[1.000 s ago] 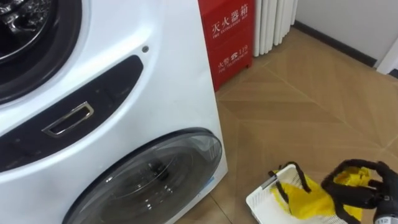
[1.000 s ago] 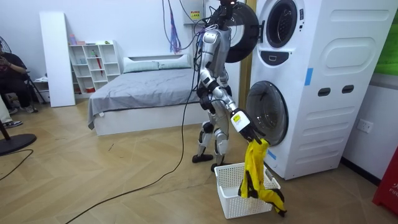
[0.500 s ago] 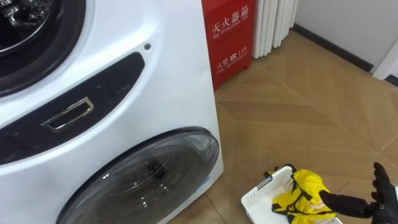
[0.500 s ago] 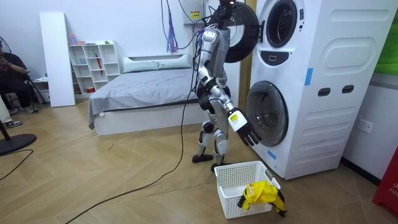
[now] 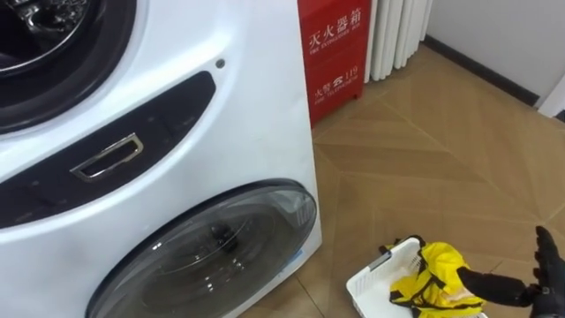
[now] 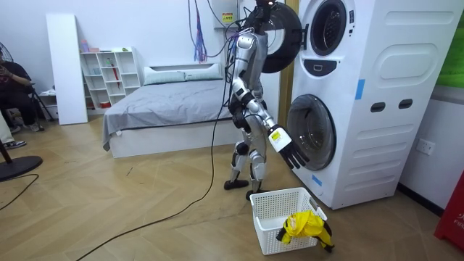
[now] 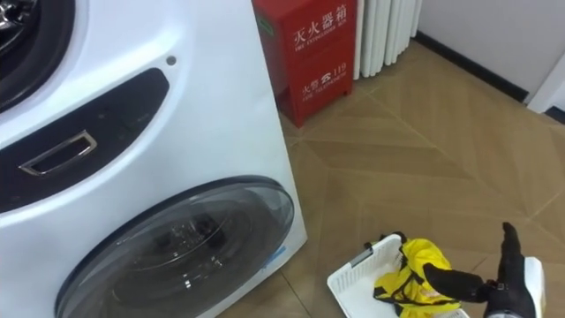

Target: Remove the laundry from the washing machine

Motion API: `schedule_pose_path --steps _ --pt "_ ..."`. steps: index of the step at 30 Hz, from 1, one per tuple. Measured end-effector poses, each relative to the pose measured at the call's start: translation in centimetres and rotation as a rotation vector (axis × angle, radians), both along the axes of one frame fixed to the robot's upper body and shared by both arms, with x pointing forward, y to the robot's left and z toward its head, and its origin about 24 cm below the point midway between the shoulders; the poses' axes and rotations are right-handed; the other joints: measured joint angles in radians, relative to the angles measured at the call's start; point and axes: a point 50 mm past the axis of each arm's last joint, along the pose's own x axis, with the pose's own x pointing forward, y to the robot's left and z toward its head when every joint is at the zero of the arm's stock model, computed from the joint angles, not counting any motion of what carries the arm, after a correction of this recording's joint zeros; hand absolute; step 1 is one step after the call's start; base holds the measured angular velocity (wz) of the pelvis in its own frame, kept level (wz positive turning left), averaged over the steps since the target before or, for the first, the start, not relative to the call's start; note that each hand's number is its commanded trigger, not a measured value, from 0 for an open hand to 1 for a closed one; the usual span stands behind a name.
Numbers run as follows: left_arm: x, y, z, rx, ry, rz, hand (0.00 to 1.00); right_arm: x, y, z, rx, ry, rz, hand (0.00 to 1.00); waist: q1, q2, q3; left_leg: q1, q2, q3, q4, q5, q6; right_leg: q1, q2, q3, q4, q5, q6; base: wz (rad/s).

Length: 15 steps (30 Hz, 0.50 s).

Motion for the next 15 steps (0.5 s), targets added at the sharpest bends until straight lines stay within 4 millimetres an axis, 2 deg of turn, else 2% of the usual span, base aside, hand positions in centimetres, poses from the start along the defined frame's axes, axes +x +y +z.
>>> schedule_pose_path --steps 4,7,10,11,14,15 --pt "0.0 0.1 0.0 0.006 -0.002 0.007 0.00 -0.2 0.0 -0.1 -0.009 0.009 0.002 0.00 0.002 -0.001 0.0001 0.008 0.003 -0.007 0.001 0.000 0.000 0.015 0.002 -0.002 -0.019 -0.001 0.002 0.02" --pt "-0.2 0.3 0.0 0.012 -0.002 0.023 0.00 -1.0 -0.1 -0.7 -0.012 0.038 0.005 0.00 0.009 -0.015 0.0019 0.048 0.006 -0.009 -0.006 0.001 -0.002 0.053 0.004 -0.005 -0.020 -0.010 0.001 0.01" --pt "-0.4 0.9 0.2 0.024 -0.012 0.061 0.00 -1.9 0.1 -1.5 0.013 0.075 0.012 0.00 0.027 -0.043 -0.0009 0.080 0.009 -0.014 -0.022 0.003 -0.005 0.076 0.003 -0.008 -0.016 -0.017 -0.001 -0.01" --pt "-0.4 0.9 0.2 0.024 -0.011 0.062 0.00 -2.1 0.2 -1.7 0.024 0.079 0.011 0.00 0.028 -0.050 0.0013 0.087 0.009 -0.018 -0.022 0.003 -0.005 0.084 0.003 -0.010 -0.017 -0.017 -0.001 0.15" --pt "-0.5 0.8 0.1 0.024 -0.009 0.060 0.00 -2.8 0.6 -2.9 0.082 0.125 0.014 0.00 0.031 -0.078 0.0034 0.125 0.016 -0.054 -0.023 0.005 -0.007 0.142 -0.005 -0.039 -0.046 -0.013 -0.003 0.30" --pt "-0.6 0.7 0.1 0.023 -0.005 0.062 0.00 -3.4 0.9 -3.9 0.129 0.162 0.014 0.00 0.032 -0.090 0.0027 0.146 0.025 -0.066 -0.030 0.005 -0.009 0.177 -0.008 -0.063 -0.074 -0.007 -0.009 0.27"
